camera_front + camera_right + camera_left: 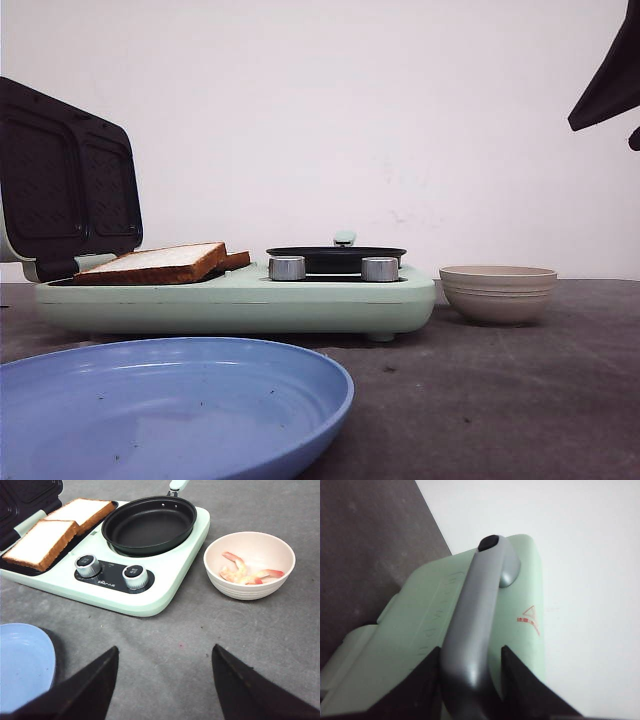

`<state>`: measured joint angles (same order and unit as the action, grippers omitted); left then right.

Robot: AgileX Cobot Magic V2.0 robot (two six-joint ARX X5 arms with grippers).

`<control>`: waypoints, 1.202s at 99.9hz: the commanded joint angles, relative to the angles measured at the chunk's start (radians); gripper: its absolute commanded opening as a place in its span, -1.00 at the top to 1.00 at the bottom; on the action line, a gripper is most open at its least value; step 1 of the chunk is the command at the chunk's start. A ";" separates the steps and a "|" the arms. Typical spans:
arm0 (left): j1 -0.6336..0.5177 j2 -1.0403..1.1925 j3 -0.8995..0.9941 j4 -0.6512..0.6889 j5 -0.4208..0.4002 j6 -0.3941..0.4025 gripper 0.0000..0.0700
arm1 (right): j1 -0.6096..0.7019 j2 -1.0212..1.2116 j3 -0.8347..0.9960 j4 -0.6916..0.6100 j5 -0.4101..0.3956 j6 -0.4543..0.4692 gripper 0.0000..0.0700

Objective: Make breakfast with bread and shrimp
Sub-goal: 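Pull the press lid down over the bread with the left gripper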

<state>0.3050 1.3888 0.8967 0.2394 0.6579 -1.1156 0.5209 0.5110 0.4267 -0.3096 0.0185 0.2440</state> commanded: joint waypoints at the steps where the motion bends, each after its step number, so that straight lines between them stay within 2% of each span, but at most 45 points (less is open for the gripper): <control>1: -0.004 0.024 0.008 -0.005 0.000 0.059 0.99 | 0.006 0.004 0.003 0.010 0.000 0.015 -0.02; 37: -0.026 0.024 0.008 -0.006 0.005 0.110 0.99 | 0.006 0.004 0.003 0.010 0.001 0.015 -0.02; 81: -0.156 0.024 0.008 -0.014 -0.006 0.224 0.99 | 0.006 0.004 0.003 0.010 0.000 0.031 -0.02; 120: -0.315 0.024 0.008 -0.152 -0.163 0.426 0.99 | 0.006 0.004 0.003 0.010 0.000 0.034 -0.02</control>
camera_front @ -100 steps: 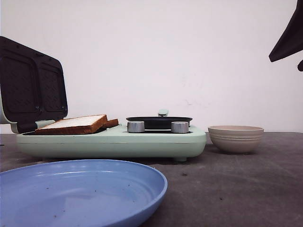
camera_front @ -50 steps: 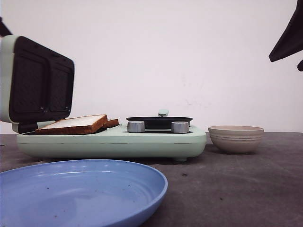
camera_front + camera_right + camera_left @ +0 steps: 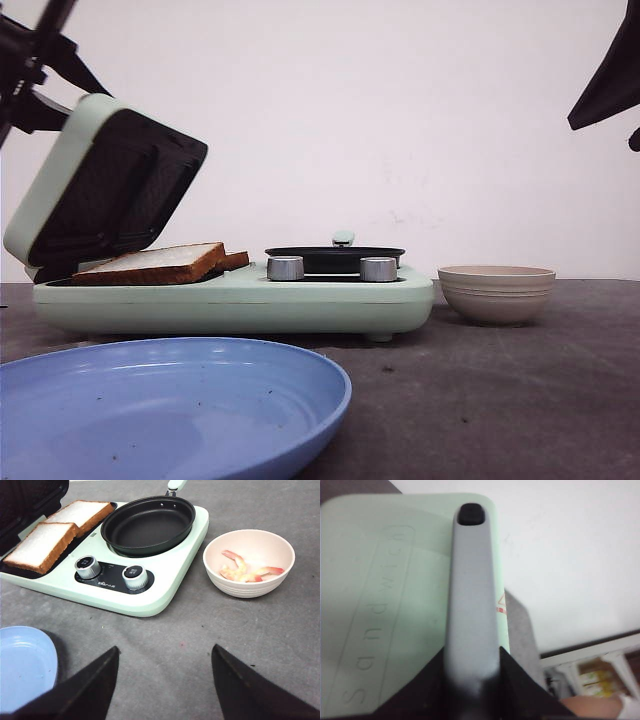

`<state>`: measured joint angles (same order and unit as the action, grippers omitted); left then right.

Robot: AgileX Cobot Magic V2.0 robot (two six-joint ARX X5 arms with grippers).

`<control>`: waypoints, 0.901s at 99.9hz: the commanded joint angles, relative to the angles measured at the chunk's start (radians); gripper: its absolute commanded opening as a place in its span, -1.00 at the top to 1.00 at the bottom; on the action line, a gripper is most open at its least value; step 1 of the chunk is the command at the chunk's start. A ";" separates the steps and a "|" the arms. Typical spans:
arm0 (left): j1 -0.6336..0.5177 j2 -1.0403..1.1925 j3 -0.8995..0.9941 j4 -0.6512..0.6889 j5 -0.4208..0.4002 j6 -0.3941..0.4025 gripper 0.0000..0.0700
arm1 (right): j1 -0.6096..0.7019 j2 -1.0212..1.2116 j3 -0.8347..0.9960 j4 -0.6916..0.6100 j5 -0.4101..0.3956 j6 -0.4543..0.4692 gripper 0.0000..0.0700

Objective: Make breakfast with bread and shrimp
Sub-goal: 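Pull the press lid down over the bread with the left gripper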

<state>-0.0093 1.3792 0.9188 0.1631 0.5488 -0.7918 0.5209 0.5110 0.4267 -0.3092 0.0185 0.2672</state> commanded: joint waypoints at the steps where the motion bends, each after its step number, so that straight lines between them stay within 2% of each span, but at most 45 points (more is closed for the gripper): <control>1: -0.005 0.033 -0.014 -0.080 -0.057 0.107 0.99 | 0.006 0.003 0.003 0.010 0.000 0.011 -0.02; 27: -0.108 0.033 -0.014 -0.176 -0.181 0.237 0.99 | 0.006 0.004 0.003 0.010 0.000 0.014 -0.02; 42: -0.158 0.033 -0.014 -0.197 -0.242 0.285 0.99 | 0.006 0.004 0.003 0.010 0.000 0.014 -0.02; 90: -0.281 0.083 -0.014 -0.231 -0.351 0.340 0.99 | 0.006 0.004 0.003 0.009 0.000 0.014 -0.02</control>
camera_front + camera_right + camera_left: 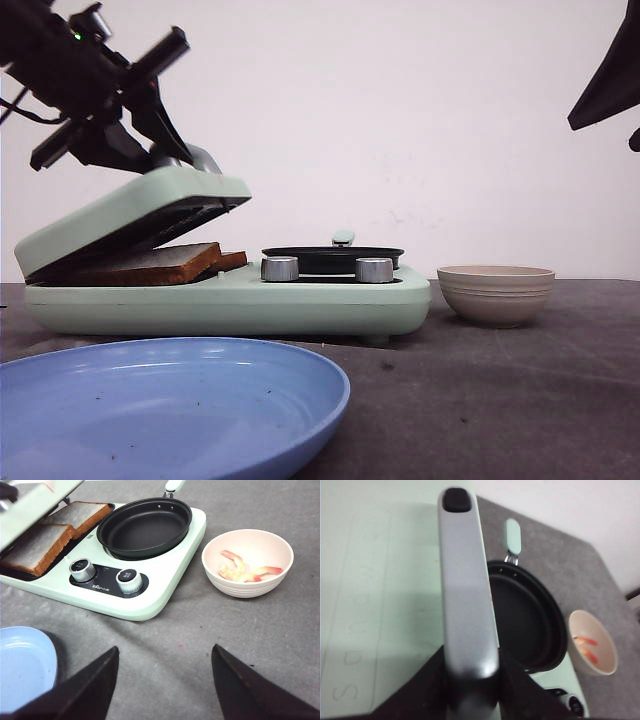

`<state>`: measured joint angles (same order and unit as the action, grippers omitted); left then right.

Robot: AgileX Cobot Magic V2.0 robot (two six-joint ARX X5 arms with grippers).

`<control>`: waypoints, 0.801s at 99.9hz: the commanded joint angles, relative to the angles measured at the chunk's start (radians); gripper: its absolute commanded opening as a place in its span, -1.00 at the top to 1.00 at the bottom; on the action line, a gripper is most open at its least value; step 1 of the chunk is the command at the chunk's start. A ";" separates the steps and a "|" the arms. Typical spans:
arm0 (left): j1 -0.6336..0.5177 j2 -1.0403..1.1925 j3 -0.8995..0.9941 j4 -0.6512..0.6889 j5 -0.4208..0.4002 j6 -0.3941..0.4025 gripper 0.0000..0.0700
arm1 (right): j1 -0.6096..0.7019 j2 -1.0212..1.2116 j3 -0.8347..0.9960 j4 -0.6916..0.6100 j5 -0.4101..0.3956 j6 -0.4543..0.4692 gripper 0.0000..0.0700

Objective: Make breakfast with bread and shrimp
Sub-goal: 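Pull the press lid down over the bread with the left gripper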

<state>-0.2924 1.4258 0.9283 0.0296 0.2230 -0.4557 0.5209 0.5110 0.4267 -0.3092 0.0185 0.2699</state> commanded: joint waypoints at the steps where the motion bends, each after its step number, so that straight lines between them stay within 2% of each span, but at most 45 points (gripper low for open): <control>1: 0.001 0.039 -0.024 -0.097 -0.025 0.004 0.99 | 0.006 0.004 0.003 0.009 0.000 0.011 -0.02; 66: -0.042 0.159 -0.024 -0.092 -0.031 -0.001 0.98 | 0.006 0.003 0.003 0.008 0.000 0.011 -0.02; 73: -0.042 0.159 -0.024 -0.086 -0.031 -0.001 0.80 | 0.006 0.003 0.003 0.008 0.000 0.011 -0.02; 80: -0.042 0.156 -0.023 -0.080 -0.016 -0.002 0.43 | 0.006 0.003 0.003 0.008 0.000 0.011 -0.02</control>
<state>-0.3447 1.5364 0.9379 0.0463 0.2169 -0.3805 0.5209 0.5110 0.4271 -0.3096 0.0185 0.2699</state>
